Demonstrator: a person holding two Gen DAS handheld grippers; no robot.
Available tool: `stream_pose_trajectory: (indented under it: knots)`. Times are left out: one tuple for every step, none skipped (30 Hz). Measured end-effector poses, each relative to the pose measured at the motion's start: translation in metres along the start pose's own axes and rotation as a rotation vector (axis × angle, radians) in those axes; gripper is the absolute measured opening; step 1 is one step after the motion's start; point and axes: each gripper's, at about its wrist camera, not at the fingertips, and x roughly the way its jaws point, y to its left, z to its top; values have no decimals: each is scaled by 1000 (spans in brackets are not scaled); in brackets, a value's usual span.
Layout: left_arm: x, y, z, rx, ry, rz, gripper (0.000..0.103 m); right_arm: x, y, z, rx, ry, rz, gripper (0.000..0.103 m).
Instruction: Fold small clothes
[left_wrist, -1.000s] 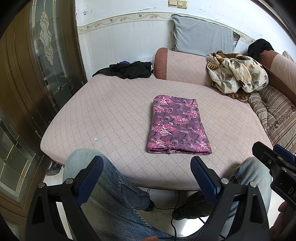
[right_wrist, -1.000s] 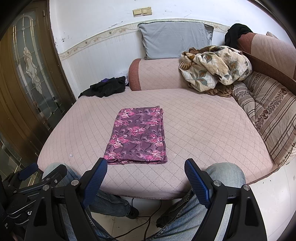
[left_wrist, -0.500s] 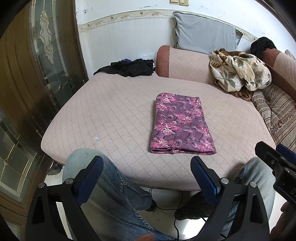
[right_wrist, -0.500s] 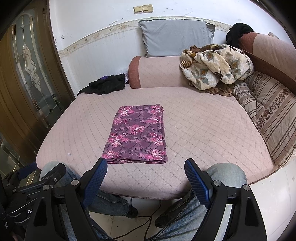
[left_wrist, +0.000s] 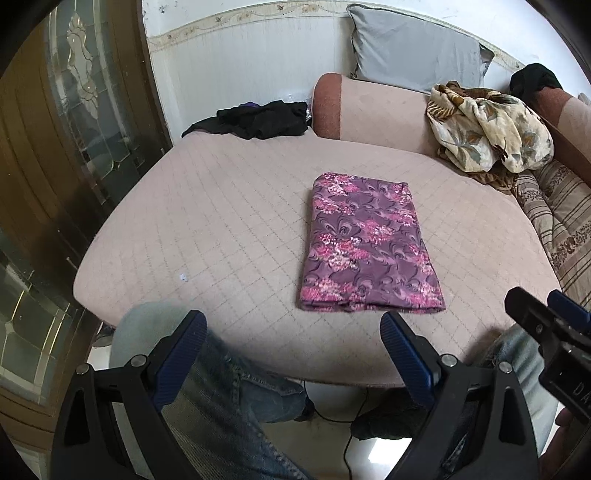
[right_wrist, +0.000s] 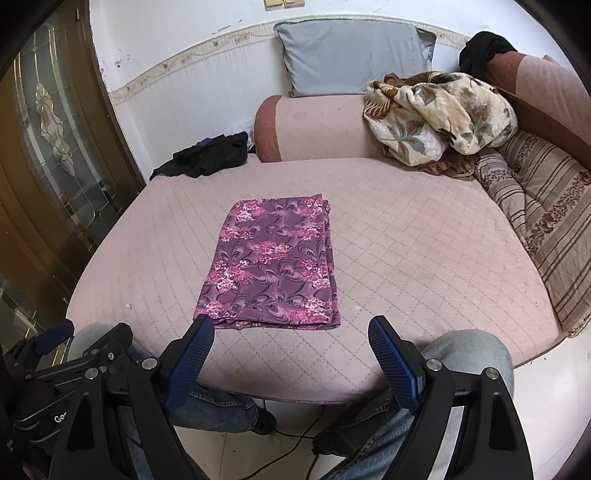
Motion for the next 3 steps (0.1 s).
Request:
stream_pose_trajectory:
  knots:
    - [2,0,3,-2,-17,-5,94,5,-1,2,0,3,3,89]
    - [6,-2,8,8,-43,7,94,13,-3,6,1,10,13,89]
    - [13,-3,14,24,-70,23,94,21,-7,10,3,15,38,89]
